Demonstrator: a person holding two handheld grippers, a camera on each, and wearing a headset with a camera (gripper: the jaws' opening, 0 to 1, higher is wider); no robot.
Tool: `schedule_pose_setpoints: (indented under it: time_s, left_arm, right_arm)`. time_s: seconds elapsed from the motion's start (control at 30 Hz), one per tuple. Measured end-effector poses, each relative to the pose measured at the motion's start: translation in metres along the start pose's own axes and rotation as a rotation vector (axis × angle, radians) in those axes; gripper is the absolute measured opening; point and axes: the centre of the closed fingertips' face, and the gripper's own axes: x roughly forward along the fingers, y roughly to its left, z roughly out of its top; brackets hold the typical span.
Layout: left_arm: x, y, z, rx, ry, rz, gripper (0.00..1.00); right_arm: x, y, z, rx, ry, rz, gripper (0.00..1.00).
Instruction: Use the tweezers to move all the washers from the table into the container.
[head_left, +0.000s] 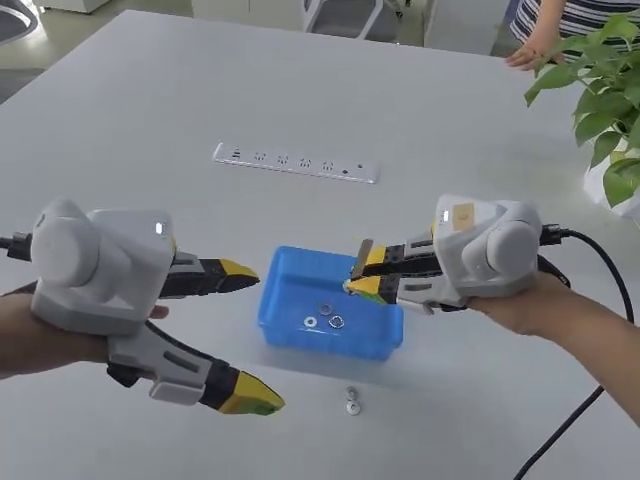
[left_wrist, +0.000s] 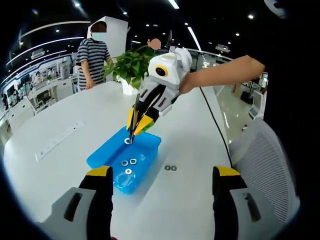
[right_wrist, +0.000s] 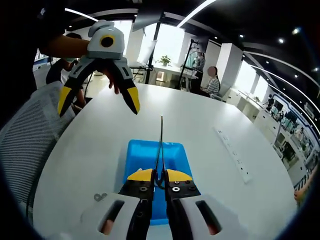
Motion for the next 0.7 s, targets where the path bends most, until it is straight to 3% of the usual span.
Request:
schedule_pose_setpoints:
  time_s: [0.4, 0.7]
  left_arm:
    - [0.005, 0.009, 0.001, -0.001, 0.001, -0.003, 0.86]
    - [0.009, 0.015, 0.004, -0.002, 0.000, -0.007, 0.85]
  right_arm:
    - [0.015, 0.001, -0.030, 0.029, 0.036, 0.023, 0.08]
    - [0.025, 0.003, -0.043, 0.054, 0.048, 0.038, 0.08]
